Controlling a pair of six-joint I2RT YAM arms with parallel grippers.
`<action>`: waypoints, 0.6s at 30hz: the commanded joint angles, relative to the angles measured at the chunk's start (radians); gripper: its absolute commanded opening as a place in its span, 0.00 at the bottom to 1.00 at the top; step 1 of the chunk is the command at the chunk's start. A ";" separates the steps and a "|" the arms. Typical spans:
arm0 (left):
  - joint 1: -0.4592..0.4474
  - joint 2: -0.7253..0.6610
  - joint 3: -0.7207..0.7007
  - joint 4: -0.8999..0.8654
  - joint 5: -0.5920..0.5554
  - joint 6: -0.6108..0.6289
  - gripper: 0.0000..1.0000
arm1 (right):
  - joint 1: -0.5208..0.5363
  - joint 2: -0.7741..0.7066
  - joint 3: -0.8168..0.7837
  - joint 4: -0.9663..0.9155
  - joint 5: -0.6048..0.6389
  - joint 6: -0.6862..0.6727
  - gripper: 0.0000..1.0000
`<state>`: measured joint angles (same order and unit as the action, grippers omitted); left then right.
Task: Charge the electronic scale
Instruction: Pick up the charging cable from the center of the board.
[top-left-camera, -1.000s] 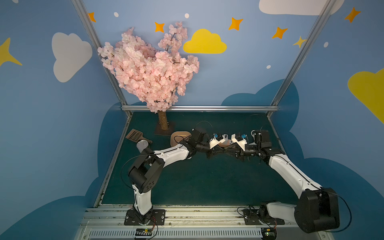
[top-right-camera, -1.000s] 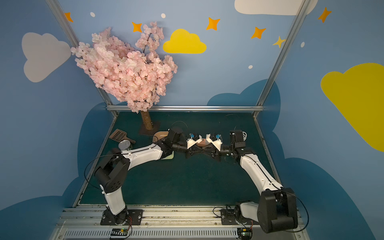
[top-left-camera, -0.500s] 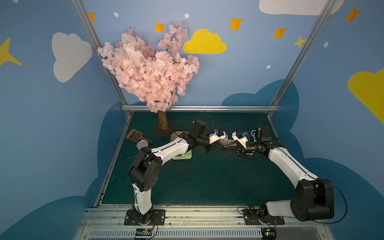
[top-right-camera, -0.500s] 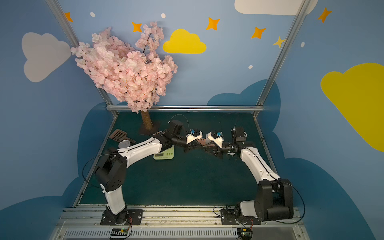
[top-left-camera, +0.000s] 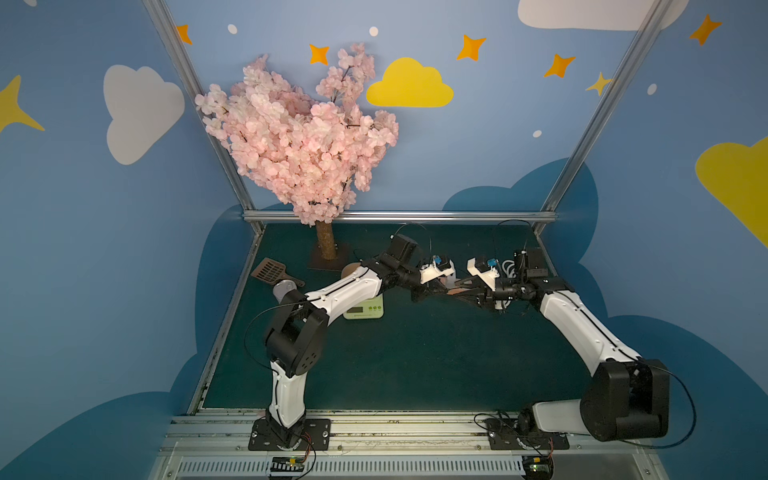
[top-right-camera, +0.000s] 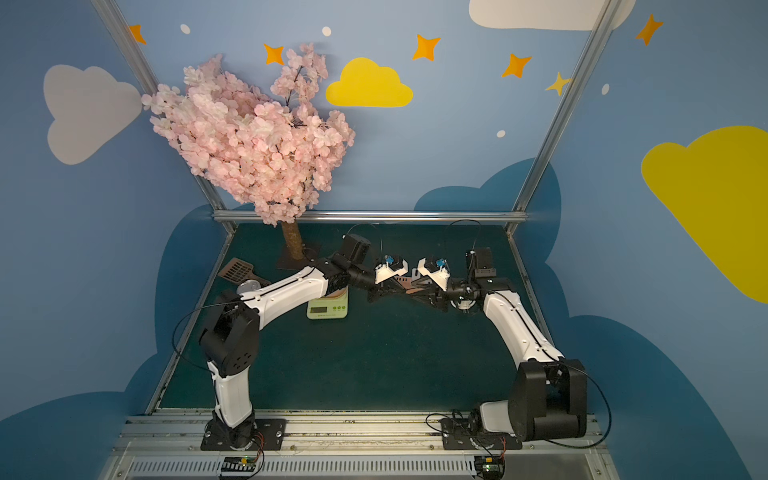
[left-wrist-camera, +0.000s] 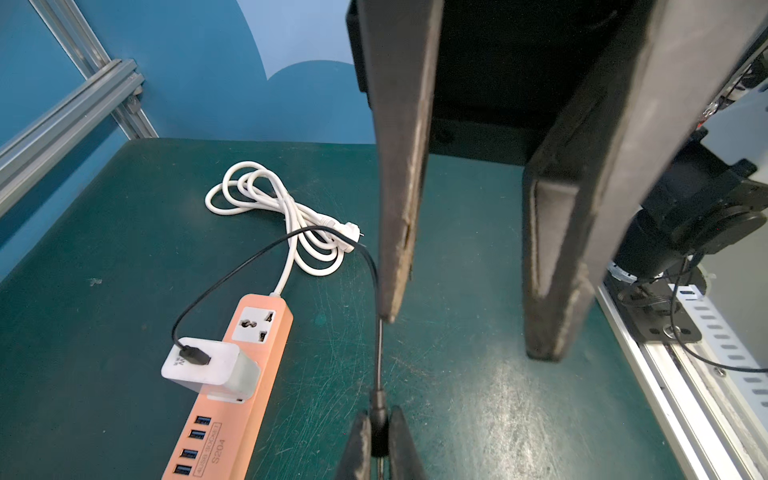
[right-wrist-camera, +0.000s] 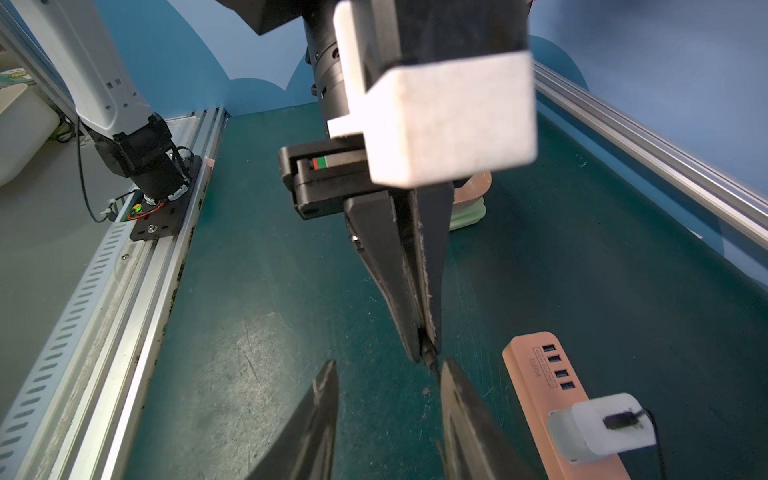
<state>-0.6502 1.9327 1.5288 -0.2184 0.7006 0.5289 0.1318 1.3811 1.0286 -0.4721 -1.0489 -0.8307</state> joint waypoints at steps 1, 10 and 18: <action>0.004 0.002 0.037 -0.052 0.028 0.027 0.11 | -0.009 0.028 0.038 -0.034 0.009 -0.034 0.43; -0.001 0.000 0.071 -0.117 0.054 0.064 0.12 | -0.009 0.075 0.041 -0.014 -0.026 -0.036 0.53; -0.003 -0.009 0.073 -0.128 0.062 0.071 0.12 | -0.009 0.095 0.055 -0.036 -0.054 -0.056 0.53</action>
<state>-0.6510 1.9324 1.5795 -0.3153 0.7341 0.5800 0.1261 1.4624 1.0508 -0.4835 -1.0729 -0.8734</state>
